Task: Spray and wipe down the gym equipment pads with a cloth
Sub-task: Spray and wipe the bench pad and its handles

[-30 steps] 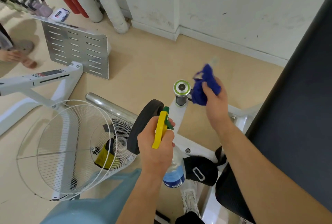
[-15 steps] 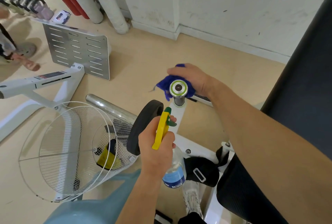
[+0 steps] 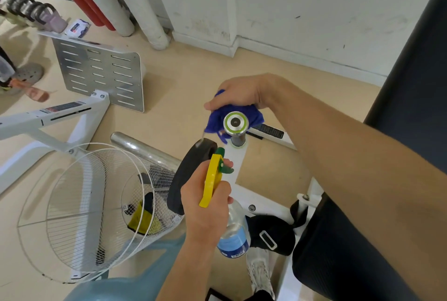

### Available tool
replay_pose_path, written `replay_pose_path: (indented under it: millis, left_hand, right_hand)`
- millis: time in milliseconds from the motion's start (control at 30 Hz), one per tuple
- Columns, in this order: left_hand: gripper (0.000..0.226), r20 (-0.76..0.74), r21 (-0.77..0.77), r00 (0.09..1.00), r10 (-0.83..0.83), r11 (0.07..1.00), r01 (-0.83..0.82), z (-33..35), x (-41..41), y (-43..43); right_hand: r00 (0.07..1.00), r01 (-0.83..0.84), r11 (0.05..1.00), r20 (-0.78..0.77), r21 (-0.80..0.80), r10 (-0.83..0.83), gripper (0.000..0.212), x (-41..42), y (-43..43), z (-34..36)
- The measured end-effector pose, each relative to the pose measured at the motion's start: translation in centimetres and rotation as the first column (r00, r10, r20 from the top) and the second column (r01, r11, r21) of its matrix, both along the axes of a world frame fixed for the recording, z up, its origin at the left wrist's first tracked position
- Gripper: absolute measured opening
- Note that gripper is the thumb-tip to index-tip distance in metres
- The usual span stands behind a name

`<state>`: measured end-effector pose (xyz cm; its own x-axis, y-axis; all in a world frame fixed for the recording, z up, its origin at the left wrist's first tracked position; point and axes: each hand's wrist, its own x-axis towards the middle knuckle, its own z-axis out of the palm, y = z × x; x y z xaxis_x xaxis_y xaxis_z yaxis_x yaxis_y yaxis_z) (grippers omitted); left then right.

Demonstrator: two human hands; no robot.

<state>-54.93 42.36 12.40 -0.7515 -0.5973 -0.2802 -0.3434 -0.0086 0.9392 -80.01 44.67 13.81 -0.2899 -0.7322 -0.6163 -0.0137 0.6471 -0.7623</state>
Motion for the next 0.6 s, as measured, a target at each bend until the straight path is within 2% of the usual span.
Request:
replay_pose_path:
  millis: [67, 100, 167, 233, 300, 400, 433, 500, 533, 567, 600]
  left_hand:
    - [0.036, 0.010, 0.008, 1.000, 0.000, 1.000, 0.000, 0.0, 0.2, -0.1]
    - [0.036, 0.011, 0.008, 1.000, 0.002, 1.000, -0.002, 0.0, 0.3, -0.2]
    - [0.036, 0.012, 0.004, 1.000, 0.006, 1.000, -0.006, 0.0, 0.3, -0.2]
    - [0.037, 0.015, -0.011, 1.000, 0.014, 1.000, -0.014, 0.0, 0.3, -0.3]
    - [0.038, 0.009, -0.023, 1.000, 0.024, 0.999, -0.024, 0.0, 0.2, -0.2]
    - [0.039, -0.001, -0.039, 0.999, 0.044, 0.998, -0.044, 0.0, 0.1, 0.0]
    - [0.040, -0.005, -0.045, 0.999, 0.047, 0.998, -0.047, 0.0, 0.0, 0.0]
    - [0.042, -0.012, -0.055, 0.998, 0.054, 0.997, -0.055, 0.0, -0.1, 0.0]
    - [0.041, -0.009, -0.061, 0.998, 0.060, 0.996, -0.061, 0.1, -0.1, 0.0]
    - [0.041, -0.006, -0.068, 0.998, 0.063, 0.996, -0.063, 0.2, -0.1, -0.1]
    - [0.040, -0.008, -0.071, 0.998, 0.065, 0.995, -0.066, 0.3, 0.0, -0.1]
  right_hand:
    - [0.992, 0.095, 0.989, 0.091, -0.115, -0.085, 0.038, -0.1, 0.5, 0.7]
    - [0.989, 0.132, 0.981, 0.084, -0.143, -0.121, 0.039, 0.0, 0.8, 0.8]
    - [0.982, 0.181, 0.976, -0.037, -0.119, -0.187, 0.046, 0.9, 1.6, -1.0]
    - [0.932, 0.356, 0.926, -0.014, -0.124, -0.361, 0.057, 2.9, 2.7, -4.2]
    - [0.758, 0.643, 0.750, -0.009, -0.157, -0.652, 0.055, 5.7, 4.2, -6.9]
    - [0.456, 0.883, 0.465, -0.119, -0.066, -0.882, 0.038, 11.0, 5.1, -8.8]
    - [0.331, 0.943, 0.332, -0.057, -0.010, -0.942, 0.035, 12.6, 5.1, -8.6]
    - [-0.044, 0.984, -0.006, 0.210, 0.180, -0.977, 0.029, 14.1, 4.4, -7.9]
    - [-0.185, 0.952, -0.098, 0.290, 0.289, -0.939, 0.026, 14.3, 3.9, -7.2]
    - [-0.255, 0.925, -0.126, 0.338, 0.359, -0.906, 0.022, 14.0, 3.4, -6.4]
    - [-0.284, 0.912, -0.122, 0.387, 0.393, -0.877, 0.019, 13.8, 2.8, -5.5]
